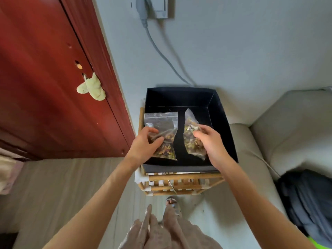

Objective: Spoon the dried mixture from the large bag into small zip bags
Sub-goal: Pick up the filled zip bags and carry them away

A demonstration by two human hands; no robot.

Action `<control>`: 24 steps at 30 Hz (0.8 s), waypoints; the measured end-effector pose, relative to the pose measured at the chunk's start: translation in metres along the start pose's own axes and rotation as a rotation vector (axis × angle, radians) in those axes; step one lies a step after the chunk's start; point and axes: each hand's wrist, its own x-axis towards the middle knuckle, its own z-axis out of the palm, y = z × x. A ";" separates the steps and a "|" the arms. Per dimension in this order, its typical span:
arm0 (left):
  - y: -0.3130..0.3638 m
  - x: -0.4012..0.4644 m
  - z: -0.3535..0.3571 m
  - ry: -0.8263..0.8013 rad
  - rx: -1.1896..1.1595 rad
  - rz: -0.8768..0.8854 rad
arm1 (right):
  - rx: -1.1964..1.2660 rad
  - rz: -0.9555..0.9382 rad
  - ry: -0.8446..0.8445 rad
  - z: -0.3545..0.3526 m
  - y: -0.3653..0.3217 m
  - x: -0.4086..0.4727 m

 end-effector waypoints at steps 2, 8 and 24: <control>-0.002 0.016 0.014 -0.026 0.170 -0.055 | -0.238 -0.070 -0.005 0.006 0.009 0.020; -0.019 0.040 0.048 -0.081 0.355 -0.257 | -0.697 -0.081 -0.085 0.013 0.040 0.049; -0.032 0.052 0.063 -0.186 0.570 -0.340 | -0.791 -0.108 -0.265 0.011 0.053 0.056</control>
